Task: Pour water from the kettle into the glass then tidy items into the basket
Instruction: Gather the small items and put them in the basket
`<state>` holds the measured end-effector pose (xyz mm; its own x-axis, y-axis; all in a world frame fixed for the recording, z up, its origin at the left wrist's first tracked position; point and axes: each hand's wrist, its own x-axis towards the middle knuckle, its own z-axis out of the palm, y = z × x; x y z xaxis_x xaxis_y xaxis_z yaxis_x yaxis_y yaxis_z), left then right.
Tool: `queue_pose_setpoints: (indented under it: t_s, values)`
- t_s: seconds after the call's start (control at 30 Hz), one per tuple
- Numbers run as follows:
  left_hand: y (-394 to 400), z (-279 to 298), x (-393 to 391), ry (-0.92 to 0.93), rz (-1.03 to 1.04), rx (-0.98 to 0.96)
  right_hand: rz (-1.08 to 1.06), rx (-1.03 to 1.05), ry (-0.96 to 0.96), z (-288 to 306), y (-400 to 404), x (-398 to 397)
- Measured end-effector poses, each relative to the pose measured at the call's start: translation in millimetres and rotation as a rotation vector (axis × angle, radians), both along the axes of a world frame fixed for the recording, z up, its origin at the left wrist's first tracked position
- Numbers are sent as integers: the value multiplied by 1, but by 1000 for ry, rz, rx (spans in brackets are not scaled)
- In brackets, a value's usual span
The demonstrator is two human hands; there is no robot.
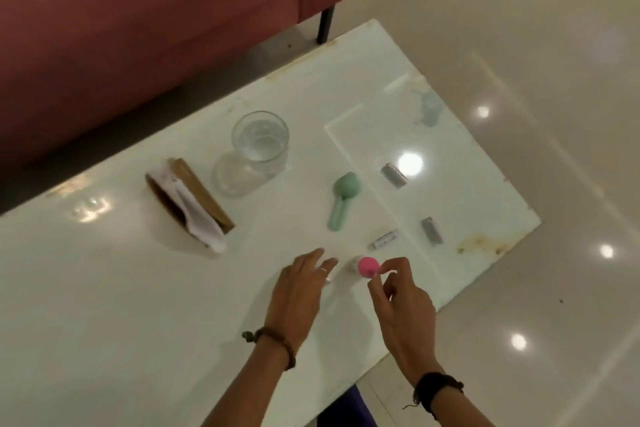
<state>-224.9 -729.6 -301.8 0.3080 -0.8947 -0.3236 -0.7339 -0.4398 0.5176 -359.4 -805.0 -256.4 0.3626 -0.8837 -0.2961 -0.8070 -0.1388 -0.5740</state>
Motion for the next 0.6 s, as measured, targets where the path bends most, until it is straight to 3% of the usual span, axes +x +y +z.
queue_pose_setpoints:
  t_s: [0.1,0.23,0.4,0.6]
  values:
    - [-14,-5,13,-31,-91,56,-116,5,-21,-7,-25,-9]
    - [-29,-3,21,-81,-137,13,95,52,108,-26,-64,-9]
    - [-33,-7,19,247,333,-40,374,-33,294,-39,-89,-1]
    - [-32,26,13,533,790,-218,233,-93,125,-14,-75,15]
